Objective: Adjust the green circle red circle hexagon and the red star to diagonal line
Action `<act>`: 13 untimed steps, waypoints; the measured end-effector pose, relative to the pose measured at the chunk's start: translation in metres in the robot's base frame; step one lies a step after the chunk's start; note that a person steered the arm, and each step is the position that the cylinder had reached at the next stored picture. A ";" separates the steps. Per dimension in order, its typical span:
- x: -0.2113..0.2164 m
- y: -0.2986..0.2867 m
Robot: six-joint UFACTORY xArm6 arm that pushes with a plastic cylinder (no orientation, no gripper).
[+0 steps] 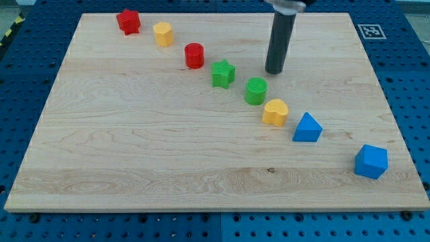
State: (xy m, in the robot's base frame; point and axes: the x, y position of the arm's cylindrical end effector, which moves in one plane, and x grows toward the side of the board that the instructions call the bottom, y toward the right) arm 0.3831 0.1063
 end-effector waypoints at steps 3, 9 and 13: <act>0.032 -0.007; -0.035 0.002; -0.069 -0.113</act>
State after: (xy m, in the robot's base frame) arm 0.3144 -0.0069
